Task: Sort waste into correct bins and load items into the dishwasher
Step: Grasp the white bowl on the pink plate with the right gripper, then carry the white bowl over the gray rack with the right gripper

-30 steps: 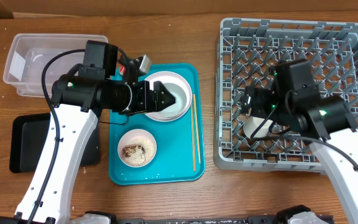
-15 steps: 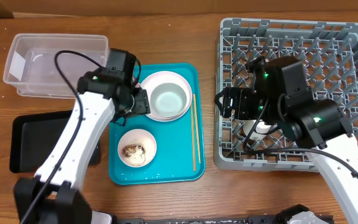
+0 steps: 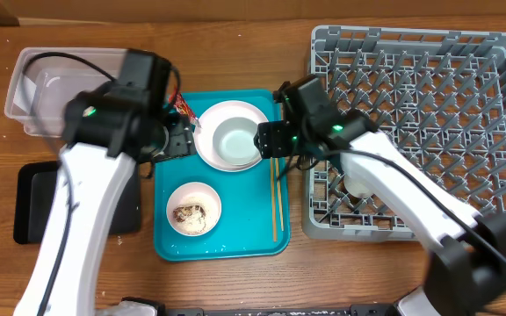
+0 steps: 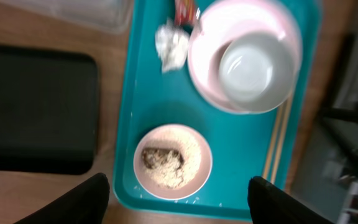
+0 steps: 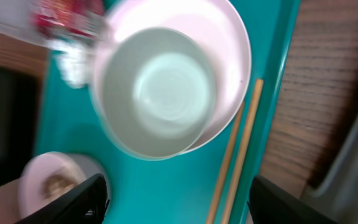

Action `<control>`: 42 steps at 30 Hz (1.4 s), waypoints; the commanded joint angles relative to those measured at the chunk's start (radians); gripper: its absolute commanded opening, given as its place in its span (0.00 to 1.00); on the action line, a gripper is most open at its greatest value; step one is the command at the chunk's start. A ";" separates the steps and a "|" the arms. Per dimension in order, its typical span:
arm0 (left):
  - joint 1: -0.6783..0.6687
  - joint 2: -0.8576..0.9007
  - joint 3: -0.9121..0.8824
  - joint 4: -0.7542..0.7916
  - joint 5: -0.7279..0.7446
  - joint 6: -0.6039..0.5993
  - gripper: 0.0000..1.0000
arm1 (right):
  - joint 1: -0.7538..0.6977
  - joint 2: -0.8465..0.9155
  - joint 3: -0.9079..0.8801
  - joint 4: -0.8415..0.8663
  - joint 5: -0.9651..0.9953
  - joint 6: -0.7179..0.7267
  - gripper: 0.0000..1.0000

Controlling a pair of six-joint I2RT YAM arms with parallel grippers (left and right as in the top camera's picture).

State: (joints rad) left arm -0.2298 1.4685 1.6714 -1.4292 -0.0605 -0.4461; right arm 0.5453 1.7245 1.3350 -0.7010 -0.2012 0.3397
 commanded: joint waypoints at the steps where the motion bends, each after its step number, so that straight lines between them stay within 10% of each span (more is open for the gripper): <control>1: -0.003 -0.140 0.083 -0.009 -0.029 -0.008 0.75 | 0.001 0.119 0.015 0.040 0.024 -0.003 0.72; 7: -0.003 -0.334 0.091 0.043 -0.035 -0.027 1.00 | 0.006 0.205 0.015 0.100 -0.033 0.037 0.54; 21: -0.003 -0.402 0.090 -0.026 -0.043 -0.026 1.00 | 0.018 0.304 0.014 0.232 -0.012 0.110 0.43; 28: -0.003 -0.402 0.090 -0.041 -0.043 -0.026 1.00 | 0.013 0.263 0.073 0.155 -0.020 0.102 0.05; 42: -0.003 -0.402 0.090 -0.037 -0.044 -0.026 1.00 | -0.117 -0.152 0.127 -0.143 0.417 0.143 0.04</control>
State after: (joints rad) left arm -0.2298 1.0679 1.7477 -1.4677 -0.0879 -0.4656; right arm 0.4892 1.7054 1.4319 -0.7940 -0.0284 0.4450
